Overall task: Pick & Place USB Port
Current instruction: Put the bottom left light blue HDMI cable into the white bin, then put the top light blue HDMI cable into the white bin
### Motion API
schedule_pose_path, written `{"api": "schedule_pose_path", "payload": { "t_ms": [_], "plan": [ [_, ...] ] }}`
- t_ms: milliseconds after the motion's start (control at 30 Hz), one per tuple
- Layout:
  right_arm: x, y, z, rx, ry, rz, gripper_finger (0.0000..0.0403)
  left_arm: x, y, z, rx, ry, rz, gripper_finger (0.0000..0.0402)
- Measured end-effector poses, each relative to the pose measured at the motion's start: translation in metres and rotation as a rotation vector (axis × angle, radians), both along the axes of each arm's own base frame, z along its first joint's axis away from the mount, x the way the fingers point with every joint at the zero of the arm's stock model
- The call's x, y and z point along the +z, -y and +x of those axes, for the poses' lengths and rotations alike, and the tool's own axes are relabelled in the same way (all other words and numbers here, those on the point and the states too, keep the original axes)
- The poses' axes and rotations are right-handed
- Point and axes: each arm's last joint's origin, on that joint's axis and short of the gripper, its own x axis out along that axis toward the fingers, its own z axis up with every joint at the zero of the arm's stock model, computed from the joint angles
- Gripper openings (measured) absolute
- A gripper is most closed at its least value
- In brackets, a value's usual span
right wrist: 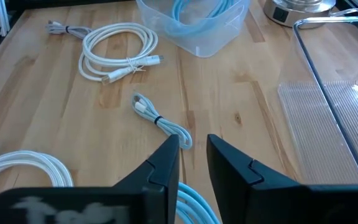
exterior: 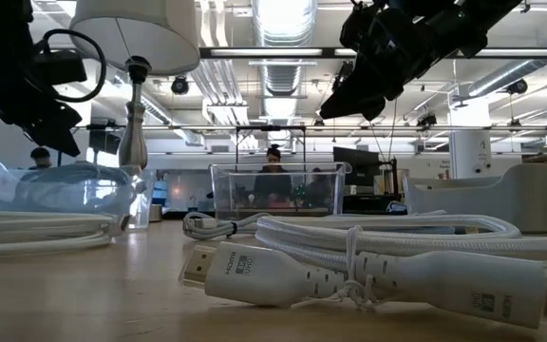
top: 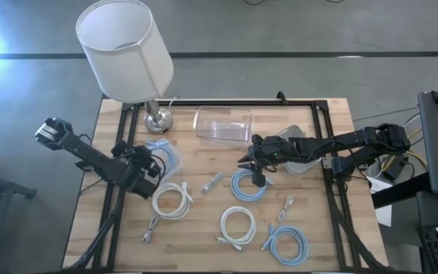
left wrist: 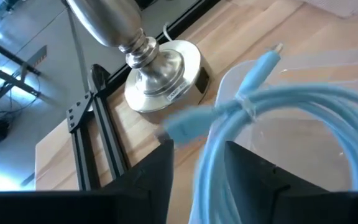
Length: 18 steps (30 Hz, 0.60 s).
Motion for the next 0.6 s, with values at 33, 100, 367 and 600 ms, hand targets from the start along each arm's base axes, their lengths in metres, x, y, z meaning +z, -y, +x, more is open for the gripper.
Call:
{"api": "schedule_pose_path", "payload": {
  "t_ms": [33, 100, 367, 600],
  "plan": [
    [0.0, 0.0, 0.0, 0.0, 0.0, 0.0, 0.0082, 0.0, 0.0, 0.001, 0.002, -0.005, 0.001, 0.0158],
    [0.0, 0.0, 0.0, 0.0, 0.0, 0.0, 0.0084, 0.001, -0.001, 0.002, 0.004, -0.011, 0.003, 0.0168],
    [0.0, 0.0, 0.0, -0.001, 0.0, 0.001, 0.0086, 0.007, 0.0, 0.006, -0.009, -0.009, -0.003, 0.018],
    [-0.001, 0.0, 0.0, -0.03, -0.009, 0.048, 0.0077, 0.037, 0.007, 0.022, -0.089, 0.037, 0.014, 0.0179]
  ]
}}
